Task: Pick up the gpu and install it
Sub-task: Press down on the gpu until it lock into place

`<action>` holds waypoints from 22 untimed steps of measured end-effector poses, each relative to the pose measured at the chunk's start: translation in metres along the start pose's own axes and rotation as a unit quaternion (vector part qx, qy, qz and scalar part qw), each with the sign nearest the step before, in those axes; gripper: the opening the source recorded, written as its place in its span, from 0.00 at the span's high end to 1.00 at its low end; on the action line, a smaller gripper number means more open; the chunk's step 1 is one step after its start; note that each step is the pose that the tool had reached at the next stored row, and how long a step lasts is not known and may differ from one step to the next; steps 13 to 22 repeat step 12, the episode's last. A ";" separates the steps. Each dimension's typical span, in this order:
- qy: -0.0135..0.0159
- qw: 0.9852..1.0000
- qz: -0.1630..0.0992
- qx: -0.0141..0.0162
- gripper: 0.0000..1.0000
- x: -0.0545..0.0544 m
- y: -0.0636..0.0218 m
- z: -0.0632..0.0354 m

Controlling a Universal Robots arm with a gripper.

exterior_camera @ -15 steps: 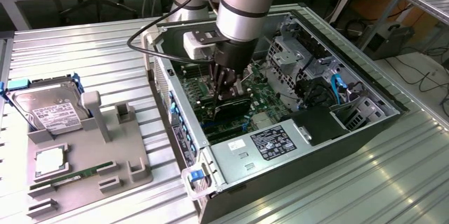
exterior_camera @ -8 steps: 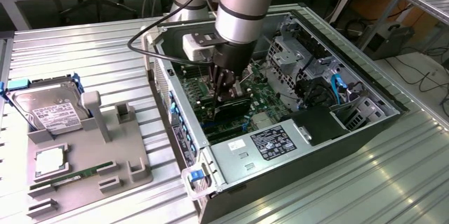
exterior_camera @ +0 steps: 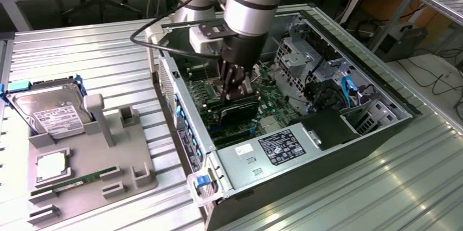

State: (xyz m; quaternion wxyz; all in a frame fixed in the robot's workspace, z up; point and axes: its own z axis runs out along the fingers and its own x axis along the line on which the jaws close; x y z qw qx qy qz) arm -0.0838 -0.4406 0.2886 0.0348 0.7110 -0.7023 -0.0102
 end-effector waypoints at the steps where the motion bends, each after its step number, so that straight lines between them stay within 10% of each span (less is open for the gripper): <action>1: 0.000 1.000 0.000 0.000 0.89 0.000 0.0003 -0.0047; 22: 0.000 1.000 0.000 0.000 0.89 0.000 0.0005 -0.0088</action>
